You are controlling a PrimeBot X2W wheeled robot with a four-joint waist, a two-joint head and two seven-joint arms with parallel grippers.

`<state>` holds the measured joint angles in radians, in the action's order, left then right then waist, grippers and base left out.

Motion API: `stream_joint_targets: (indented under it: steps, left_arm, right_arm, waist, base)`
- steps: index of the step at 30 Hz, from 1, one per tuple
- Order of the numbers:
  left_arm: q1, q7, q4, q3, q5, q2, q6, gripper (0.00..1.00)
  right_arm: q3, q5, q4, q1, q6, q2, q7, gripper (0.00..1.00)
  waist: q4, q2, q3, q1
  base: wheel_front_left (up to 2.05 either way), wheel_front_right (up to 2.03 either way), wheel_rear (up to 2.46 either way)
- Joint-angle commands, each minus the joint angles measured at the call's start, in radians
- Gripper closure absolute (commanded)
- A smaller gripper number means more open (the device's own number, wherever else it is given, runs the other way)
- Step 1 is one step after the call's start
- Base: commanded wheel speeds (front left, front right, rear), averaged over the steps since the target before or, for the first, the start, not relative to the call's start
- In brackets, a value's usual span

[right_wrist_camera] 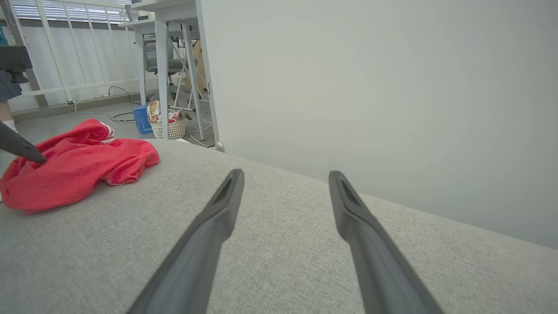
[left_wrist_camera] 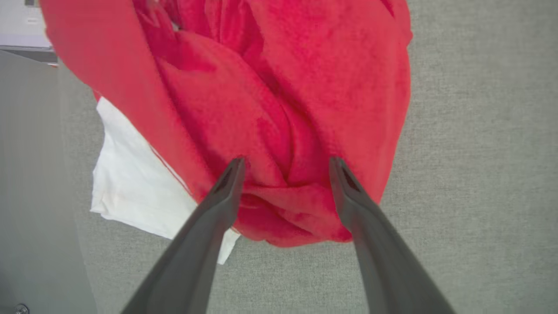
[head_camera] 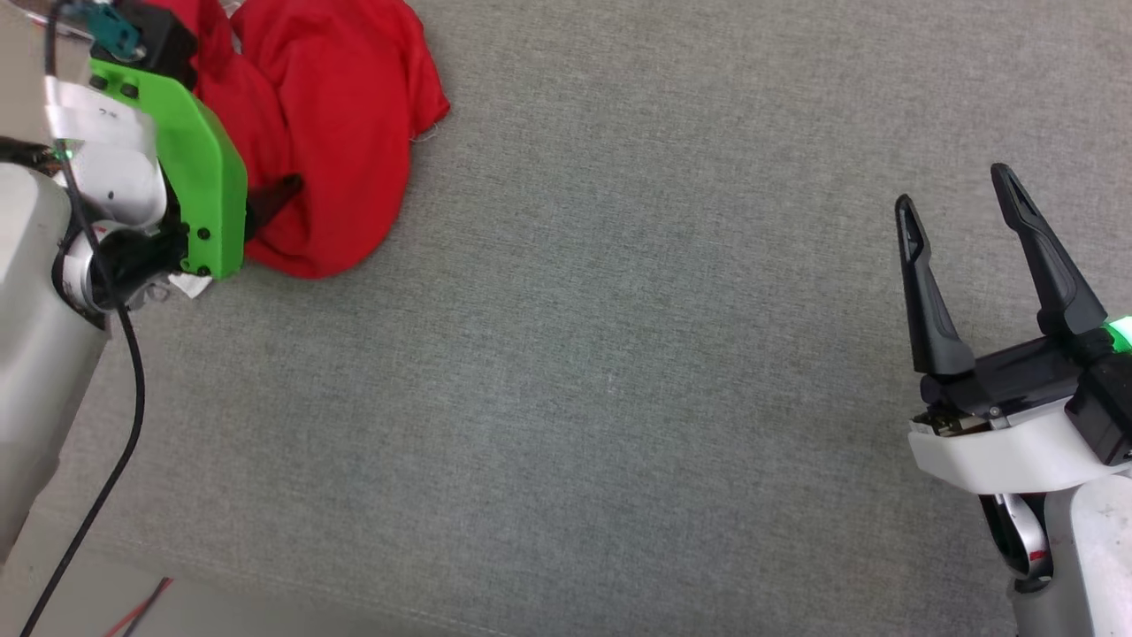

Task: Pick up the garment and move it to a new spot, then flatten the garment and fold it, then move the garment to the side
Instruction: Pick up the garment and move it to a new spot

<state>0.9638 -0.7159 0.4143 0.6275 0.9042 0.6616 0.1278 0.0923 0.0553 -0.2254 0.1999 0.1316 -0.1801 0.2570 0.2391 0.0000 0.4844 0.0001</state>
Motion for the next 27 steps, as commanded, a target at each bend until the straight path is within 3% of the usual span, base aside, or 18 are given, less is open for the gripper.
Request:
stream_joint_targets:
  steps: [1, 3, 12, 13, 14, 27]
  left_arm:
    - [0.015, -0.011, 0.018, 0.017, 0.009, -0.004, 0.003, 0.0]
    - [-0.002, -0.037, 0.088, 0.079, 0.017, -0.016, 0.003, 0.0]
    - [-0.037, -0.04, 0.234, 0.198, 0.043, -0.071, 0.003, 0.0]
    - [-0.036, -0.032, 0.238, 0.206, 0.047, -0.074, 0.003, 0.36]
    - [-0.035, -0.018, 0.241, 0.215, 0.053, -0.076, 0.003, 1.0]
    - [0.082, 0.274, 0.097, 0.291, 0.027, 0.031, 0.003, 1.0]
  right_arm:
    - [-0.001, -0.005, -0.006, 0.022, -0.001, -0.005, 0.005, 0.0]
    - [0.003, -0.003, -0.004, 0.034, -0.001, -0.008, 0.005, 0.0]
    - [0.006, 0.002, 0.007, 0.035, -0.001, -0.005, 0.005, 0.0]
    - [0.005, 0.002, 0.008, 0.033, -0.001, -0.004, 0.005, 0.0]
    - [0.004, 0.003, 0.011, 0.03, -0.001, -0.003, 0.005, 0.0]
    - [-0.027, 0.022, 0.03, -0.041, -0.001, 0.04, 0.005, 0.0]
  waist:
    - [-0.021, 0.0, 0.027, -0.0001]
    - [-0.037, 0.0, 0.048, -0.0001]
    - [-0.051, 0.0, 0.056, -0.0001]
    - [-0.05, 0.0, 0.053, -0.0001]
    - [-0.05, 0.0, 0.047, -0.0001]
    - [-0.046, 0.0, -0.135, -0.0001]
  base:
    - [0.0, 0.0, 0.0]
    - [0.0, 0.0, 0.0]
    - [0.0, 0.0, 0.0]
    - [0.0, 0.0, 0.0]
    - [0.0, 0.0, 0.0]
    - [0.0, 0.0, 0.0]
